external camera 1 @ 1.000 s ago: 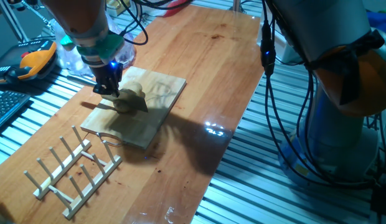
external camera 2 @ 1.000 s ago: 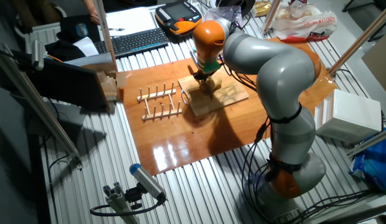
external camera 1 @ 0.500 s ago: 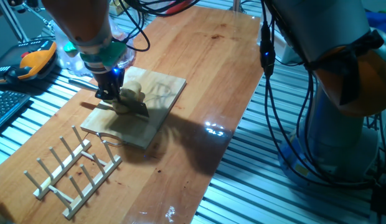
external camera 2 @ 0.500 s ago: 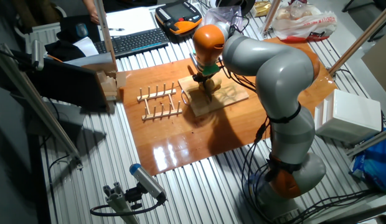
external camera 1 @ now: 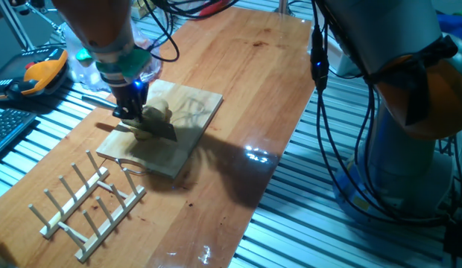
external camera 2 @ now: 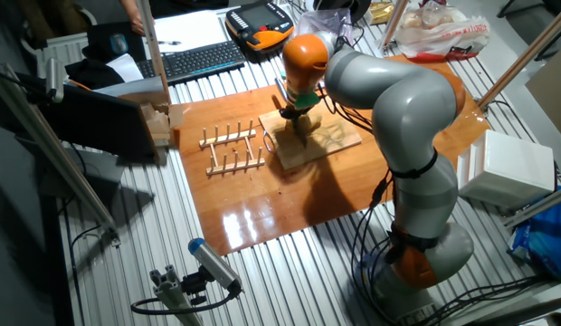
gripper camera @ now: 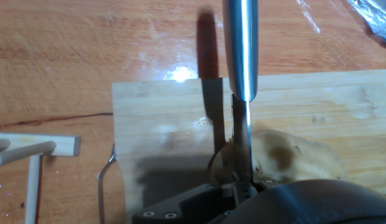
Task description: Chop the potatoes
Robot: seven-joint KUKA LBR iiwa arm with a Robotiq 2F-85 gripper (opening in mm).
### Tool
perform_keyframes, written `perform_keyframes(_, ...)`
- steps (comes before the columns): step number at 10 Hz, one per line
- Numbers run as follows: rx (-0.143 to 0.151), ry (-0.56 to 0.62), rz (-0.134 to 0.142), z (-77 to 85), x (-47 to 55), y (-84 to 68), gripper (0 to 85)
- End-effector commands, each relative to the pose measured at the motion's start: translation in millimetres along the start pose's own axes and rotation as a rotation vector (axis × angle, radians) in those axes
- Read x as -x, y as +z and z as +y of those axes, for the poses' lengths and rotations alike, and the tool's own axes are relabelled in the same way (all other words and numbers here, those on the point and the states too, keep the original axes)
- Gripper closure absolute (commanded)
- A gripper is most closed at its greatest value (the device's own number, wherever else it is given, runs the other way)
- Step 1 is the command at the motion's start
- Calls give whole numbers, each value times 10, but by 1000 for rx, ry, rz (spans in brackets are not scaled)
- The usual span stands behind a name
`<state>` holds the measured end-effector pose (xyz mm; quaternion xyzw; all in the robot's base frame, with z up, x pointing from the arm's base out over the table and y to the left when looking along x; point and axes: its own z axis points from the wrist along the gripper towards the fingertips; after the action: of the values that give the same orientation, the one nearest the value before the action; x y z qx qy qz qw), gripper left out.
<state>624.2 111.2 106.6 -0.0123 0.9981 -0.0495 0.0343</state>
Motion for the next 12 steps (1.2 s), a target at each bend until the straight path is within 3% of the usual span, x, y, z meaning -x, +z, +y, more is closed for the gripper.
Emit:
perform_keyframes(1,3,1,0,-9,-1,7,850)
perform_keyframes(4,-10,-1,-3,-10,-18,-55,850)
perform_keyframes(12,-13,-11,-30,-4,-13,186,850)
